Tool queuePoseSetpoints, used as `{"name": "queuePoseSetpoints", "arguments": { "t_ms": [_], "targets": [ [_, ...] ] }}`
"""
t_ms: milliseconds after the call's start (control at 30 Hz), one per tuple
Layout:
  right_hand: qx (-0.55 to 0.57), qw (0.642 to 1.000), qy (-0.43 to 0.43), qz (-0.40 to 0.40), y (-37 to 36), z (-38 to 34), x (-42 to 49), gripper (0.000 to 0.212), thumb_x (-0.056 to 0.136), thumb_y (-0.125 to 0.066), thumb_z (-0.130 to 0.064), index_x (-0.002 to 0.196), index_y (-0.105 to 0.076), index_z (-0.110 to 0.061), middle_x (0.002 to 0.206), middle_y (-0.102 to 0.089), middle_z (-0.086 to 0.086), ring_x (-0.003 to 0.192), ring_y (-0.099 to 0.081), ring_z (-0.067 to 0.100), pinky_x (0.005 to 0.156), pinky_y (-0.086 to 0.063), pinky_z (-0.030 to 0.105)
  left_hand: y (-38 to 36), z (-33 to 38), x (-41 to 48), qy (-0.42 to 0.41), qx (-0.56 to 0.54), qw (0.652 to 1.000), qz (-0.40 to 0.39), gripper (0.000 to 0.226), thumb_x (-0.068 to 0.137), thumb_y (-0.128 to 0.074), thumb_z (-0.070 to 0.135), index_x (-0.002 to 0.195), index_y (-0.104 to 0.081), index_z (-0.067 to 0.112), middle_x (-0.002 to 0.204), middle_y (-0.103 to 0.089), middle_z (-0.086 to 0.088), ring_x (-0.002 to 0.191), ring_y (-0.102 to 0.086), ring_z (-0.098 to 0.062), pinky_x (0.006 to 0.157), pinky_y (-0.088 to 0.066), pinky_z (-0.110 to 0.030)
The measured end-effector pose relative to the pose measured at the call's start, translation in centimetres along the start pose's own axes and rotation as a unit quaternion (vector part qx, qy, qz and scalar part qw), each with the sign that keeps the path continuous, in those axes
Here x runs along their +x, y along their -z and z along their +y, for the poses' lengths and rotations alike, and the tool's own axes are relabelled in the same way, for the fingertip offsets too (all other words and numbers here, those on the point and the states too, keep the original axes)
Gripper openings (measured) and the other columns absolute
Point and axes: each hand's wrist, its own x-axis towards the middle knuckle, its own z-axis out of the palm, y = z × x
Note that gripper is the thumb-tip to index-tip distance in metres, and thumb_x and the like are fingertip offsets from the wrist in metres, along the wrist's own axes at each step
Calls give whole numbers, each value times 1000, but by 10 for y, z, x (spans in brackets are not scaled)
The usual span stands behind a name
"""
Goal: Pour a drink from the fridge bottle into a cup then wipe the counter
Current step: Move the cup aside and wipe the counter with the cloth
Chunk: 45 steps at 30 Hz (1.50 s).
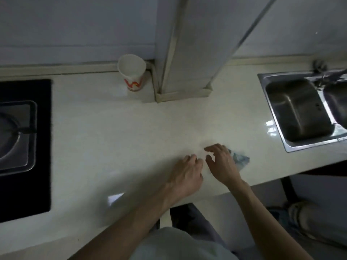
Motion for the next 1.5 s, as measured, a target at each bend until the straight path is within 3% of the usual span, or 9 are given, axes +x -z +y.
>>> {"name": "queuePoseSetpoints", "arguments": {
  "t_ms": [167,433,633,900,1033,1200,1300,1433,1500],
  "targets": [
    [-14,997,-75,15,-8,52,-40,27,89,-60,-9,116,-63,-6,126,-57,13,120,-48,31,99,-44,38,-48,40,-5,-46,73,984,-153,28,95,-49,16,119,-54,4,120,-53,-17,110,-52,-32,88,-44,-42],
    [-5,999,34,-18,-2,107,-50,29,88,-62,-12,116,-60,-5,126,-57,16,113,-52,35,91,-45,40,-119,85,15,2,98,987,-128,33,90,-54,19,119,-59,3,124,-53,-19,118,-47,-32,93,-46,-43],
    [-52,976,196,-82,2,151,-46,49,77,-38,-26,114,-65,-7,121,-62,14,114,-57,34,97,-47,44,-175,122,36,83,116,986,-92,59,85,-60,24,138,-45,3,137,-42,-21,126,-35,-36,97,-42,-47],
    [-216,919,302,-135,-1,198,-35,69,79,-58,-34,144,-42,-15,150,-40,14,141,-29,32,118,-17,49,-192,159,40,192,142,966,-95,83,91,-60,29,151,-13,-5,155,-13,-32,146,-8,-47,114,-26,-57],
    [-238,919,294,-115,-7,197,-36,62,89,-39,-41,145,-42,-14,152,-38,16,142,-33,33,115,-15,48,-188,165,42,202,144,964,-100,82,91,-60,26,151,-13,-4,155,-14,-30,146,-9,-45,113,-28,-56],
    [-218,935,256,-111,-16,210,-52,70,99,-39,-38,155,-3,-17,162,6,12,149,8,31,120,7,48,-185,166,42,195,183,955,-125,71,91,-58,27,147,-27,-4,153,-17,-30,144,-14,-47,111,-33,-56],
    [-223,944,216,-114,-12,226,-71,72,97,-38,-25,154,5,-17,161,13,13,148,14,32,119,10,47,-185,170,42,191,228,947,-123,64,96,-50,26,146,-27,-6,152,-18,-32,142,-17,-49,110,-35,-55],
    [-205,960,153,-112,-2,249,-94,73,88,-12,-44,154,6,-19,161,15,11,148,15,30,120,9,45,-193,177,46,163,245,953,-78,60,93,-52,23,143,-31,-2,149,-25,-27,137,-26,-43,108,-36,-53],
    [-182,971,108,-106,2,254,-100,72,91,-23,-43,155,2,-21,162,11,9,149,11,29,120,6,44,-203,184,56,107,234,964,-67,60,93,-52,23,144,-33,0,150,-26,-22,137,-26,-38,108,-35,-51]
  ]
}}
